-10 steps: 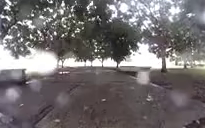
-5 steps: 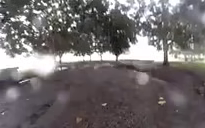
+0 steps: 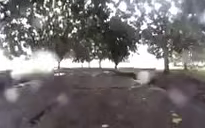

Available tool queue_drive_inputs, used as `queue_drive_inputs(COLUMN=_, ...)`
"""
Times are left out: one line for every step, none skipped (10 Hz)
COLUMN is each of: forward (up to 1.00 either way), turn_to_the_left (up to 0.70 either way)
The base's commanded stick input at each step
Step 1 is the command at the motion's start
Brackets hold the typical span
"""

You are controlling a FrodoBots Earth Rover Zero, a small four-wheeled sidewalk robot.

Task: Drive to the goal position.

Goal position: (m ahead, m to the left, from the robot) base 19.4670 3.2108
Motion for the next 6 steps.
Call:
queue_drive_inputs(forward=0.70, turn_to_the_left=0.00)
queue_drive_inputs(forward=0.70, turn_to_the_left=0.00)
queue_drive_inputs(forward=0.70, turn_to_the_left=0.00)
queue_drive_inputs(forward=0.70, turn_to_the_left=0.00)
queue_drive_inputs(forward=0.70, turn_to_the_left=0.00)
queue_drive_inputs(forward=0.70, turn_to_the_left=0.00)
